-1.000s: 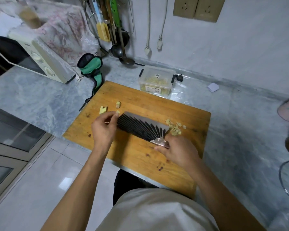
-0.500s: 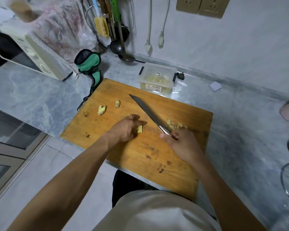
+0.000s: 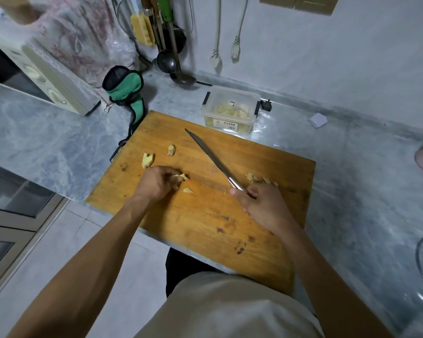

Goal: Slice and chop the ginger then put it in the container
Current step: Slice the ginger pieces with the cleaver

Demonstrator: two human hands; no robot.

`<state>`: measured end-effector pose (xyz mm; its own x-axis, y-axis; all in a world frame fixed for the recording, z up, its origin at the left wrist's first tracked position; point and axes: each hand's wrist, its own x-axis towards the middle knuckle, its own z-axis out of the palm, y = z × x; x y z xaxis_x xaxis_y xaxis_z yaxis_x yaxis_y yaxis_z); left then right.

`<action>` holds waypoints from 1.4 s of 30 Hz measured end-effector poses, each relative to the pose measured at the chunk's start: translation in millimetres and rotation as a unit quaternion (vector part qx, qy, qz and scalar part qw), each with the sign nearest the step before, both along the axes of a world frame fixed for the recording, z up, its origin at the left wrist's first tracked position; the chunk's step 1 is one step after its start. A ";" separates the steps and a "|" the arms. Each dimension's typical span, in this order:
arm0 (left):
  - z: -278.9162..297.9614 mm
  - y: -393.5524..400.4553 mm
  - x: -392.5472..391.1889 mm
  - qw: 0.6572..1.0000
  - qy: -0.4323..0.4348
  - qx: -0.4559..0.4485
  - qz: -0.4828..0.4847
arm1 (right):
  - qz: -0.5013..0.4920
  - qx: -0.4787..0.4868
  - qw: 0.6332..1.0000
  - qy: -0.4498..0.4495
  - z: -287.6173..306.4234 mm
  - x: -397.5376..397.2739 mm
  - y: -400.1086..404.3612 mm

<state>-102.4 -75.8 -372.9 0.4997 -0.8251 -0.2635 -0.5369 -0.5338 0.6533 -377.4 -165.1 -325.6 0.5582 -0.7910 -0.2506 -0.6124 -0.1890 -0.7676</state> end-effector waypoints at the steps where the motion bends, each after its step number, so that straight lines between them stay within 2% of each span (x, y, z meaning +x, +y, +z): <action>1: -1.0 2.9 -0.8 1.000 0.005 0.001 0.018 | 0.004 0.000 1.000 -0.001 0.0 1.9 0.9; 3: -1.3 8.4 -2.7 0.999 -0.007 0.011 0.043 | 0.009 0.006 1.000 -0.002 0.2 5.4 4.0; 7: -2.5 19.8 -11.3 0.985 -0.160 0.005 0.057 | 0.022 0.013 1.000 -0.015 -1.4 8.1 11.1; 9: 1.3 20.1 -26.6 0.982 -0.190 0.008 0.008 | 0.026 0.015 0.999 -0.021 -2.2 7.0 14.2; 11: 3.7 17.6 -46.4 0.970 -0.225 0.054 -0.078 | 0.025 0.020 0.999 -0.022 -2.7 4.8 16.1; 13: 2.2 16.8 -56.6 0.969 -0.218 0.081 -0.088 | 0.019 0.028 0.999 -0.019 -2.6 2.4 17.1; 17: -1.5 12.9 -57.4 0.981 -0.168 0.091 -0.031 | -0.001 0.030 1.000 -0.008 0.4 -6.3 14.6; 24: -2.5 4.4 -63.9 0.973 -0.207 0.087 -0.059 | -0.032 0.017 0.999 0.001 14.5 -30.9 3.7; 26: -0.5 -4.0 -72.5 0.985 -0.157 0.047 -0.044 | -0.047 0.009 0.999 0.007 19.5 -38.7 0.7; 29: 6.8 -29.3 -106.9 1.000 -0.003 -0.031 -0.002 | -0.076 0.007 0.997 0.001 25.7 -48.1 -4.2; 31: 7.6 -47.7 -131.3 0.990 0.126 -0.057 0.041 | -0.082 -0.014 0.997 0.003 27.6 -54.0 -6.6; 33: 3.1 -57.5 -144.3 0.979 0.186 -0.052 0.060 | -0.088 -0.023 0.996 -0.001 28.8 -59.9 -8.2; 39: -5.5 -38.6 -128.7 0.995 0.063 -0.054 0.049 | -0.073 -0.024 0.997 -0.003 24.2 -68.8 -7.5; 42: -10.4 -11.7 -105.7 0.995 -0.077 -0.063 0.007 | -0.063 0.005 0.998 -0.014 20.3 -62.0 -2.7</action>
<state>-208.0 -87.5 -383.3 0.5380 -0.8393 -0.0786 -0.6283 -0.4614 0.6263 -439.4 -167.8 -305.3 0.4609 -0.8533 -0.2437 -0.6092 -0.1045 -0.7861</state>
